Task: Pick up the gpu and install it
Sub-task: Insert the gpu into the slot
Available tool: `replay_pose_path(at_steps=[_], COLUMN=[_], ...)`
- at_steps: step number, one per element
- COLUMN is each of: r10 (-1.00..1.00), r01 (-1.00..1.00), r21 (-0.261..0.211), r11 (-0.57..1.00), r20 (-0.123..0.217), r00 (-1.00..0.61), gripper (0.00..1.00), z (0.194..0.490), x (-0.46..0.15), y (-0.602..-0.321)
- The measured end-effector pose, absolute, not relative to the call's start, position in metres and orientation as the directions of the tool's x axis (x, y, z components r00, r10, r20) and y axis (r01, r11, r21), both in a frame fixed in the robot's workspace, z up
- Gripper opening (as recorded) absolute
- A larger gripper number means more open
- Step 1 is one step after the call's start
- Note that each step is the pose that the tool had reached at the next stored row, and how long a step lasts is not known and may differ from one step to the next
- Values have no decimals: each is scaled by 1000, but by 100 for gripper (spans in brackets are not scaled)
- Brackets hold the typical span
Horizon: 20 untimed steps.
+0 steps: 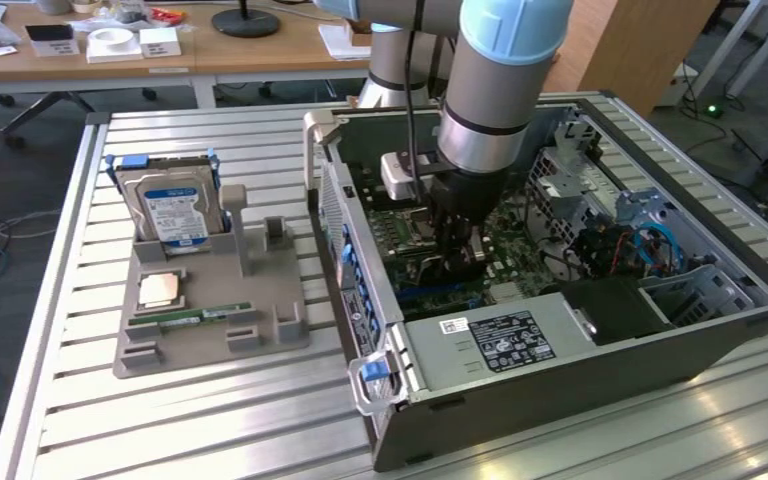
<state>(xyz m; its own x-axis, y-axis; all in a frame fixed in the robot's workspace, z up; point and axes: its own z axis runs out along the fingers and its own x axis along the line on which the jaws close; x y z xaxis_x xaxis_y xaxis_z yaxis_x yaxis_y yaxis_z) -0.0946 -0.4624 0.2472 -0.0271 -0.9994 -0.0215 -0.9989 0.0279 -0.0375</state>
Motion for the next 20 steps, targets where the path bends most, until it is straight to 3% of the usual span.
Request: replay_pose_path(at_steps=[20], r10=[-999], r01=[-999], r21=[-37], r11=[28], r20=[-22], r00=[-27], gripper=[26], z=[245], x=[-96], y=[-462])
